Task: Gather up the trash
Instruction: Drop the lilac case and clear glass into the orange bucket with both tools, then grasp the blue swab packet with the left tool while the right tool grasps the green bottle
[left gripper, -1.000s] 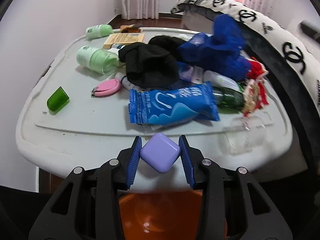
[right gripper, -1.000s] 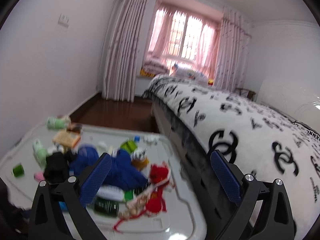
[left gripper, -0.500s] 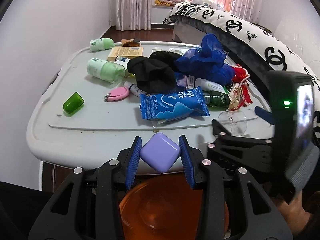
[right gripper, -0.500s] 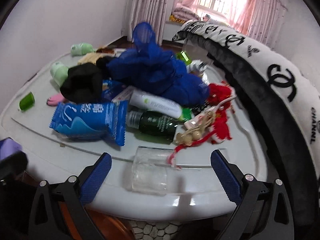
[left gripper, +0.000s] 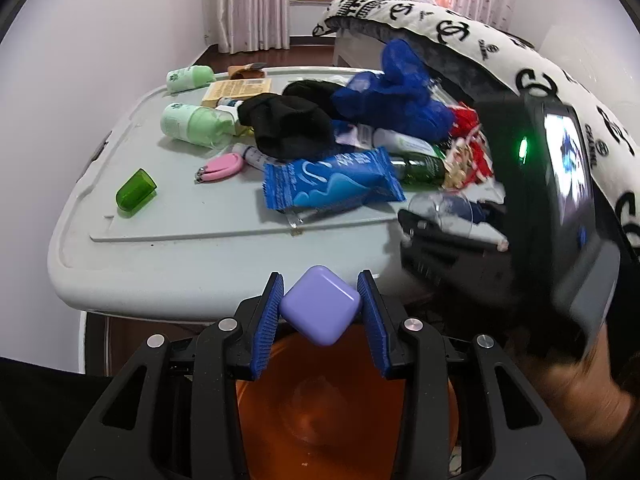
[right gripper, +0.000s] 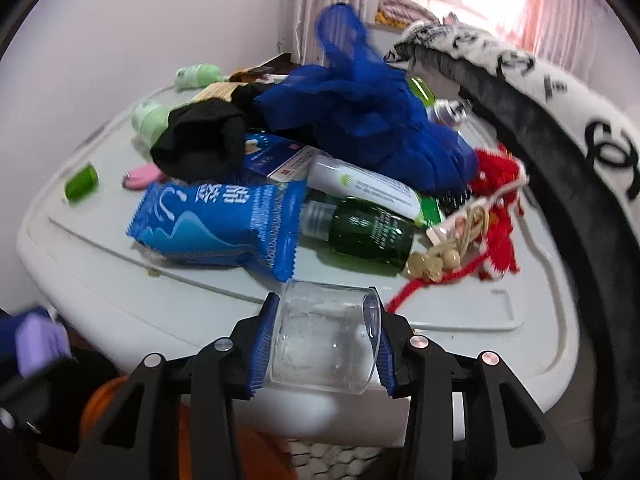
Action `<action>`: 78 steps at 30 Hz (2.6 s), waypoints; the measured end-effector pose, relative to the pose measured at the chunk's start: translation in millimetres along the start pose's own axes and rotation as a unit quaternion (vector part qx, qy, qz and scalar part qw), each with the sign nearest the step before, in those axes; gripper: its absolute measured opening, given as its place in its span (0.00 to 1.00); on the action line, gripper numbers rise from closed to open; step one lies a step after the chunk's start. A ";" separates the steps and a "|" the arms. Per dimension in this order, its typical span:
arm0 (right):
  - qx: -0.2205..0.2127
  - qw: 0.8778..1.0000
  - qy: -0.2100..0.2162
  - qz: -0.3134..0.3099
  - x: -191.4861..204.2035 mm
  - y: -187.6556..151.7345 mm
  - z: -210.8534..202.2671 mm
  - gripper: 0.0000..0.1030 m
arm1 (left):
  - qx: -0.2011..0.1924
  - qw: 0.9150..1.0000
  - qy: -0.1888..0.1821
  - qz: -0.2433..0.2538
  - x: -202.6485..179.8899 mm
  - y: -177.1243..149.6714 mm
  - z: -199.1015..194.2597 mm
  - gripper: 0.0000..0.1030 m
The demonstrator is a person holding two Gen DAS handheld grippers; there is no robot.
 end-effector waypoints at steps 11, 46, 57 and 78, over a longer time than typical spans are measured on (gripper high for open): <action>0.081 0.987 0.140 -0.004 12.7 -52.0 -63.6 0.41 | 0.088 0.995 -0.032 -0.041 5.7 -49.6 -24.1 0.37; -0.054 0.994 0.021 0.090 -97.8 3.4 -129.4 0.95 | 0.055 0.976 -0.037 0.208 -4.0 68.4 49.9 0.74; -0.040 0.997 -0.001 0.072 -87.2 -6.6 -95.0 0.95 | 0.101 0.980 0.003 0.172 6.8 64.3 84.7 0.37; 0.044 0.996 0.028 -0.071 -21.5 48.2 14.3 0.90 | 0.046 0.997 -0.046 0.046 19.8 24.2 12.9 0.27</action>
Point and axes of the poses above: each gripper's, at about its wrist camera, not at the fingertips, and z roughly the way its jaws point, x to its left, y to its top, the point moved 1 cm from there along z, roughly the way its jaws point, and after that the axes turned 11 degrees about -y, right-handed, at the moved point
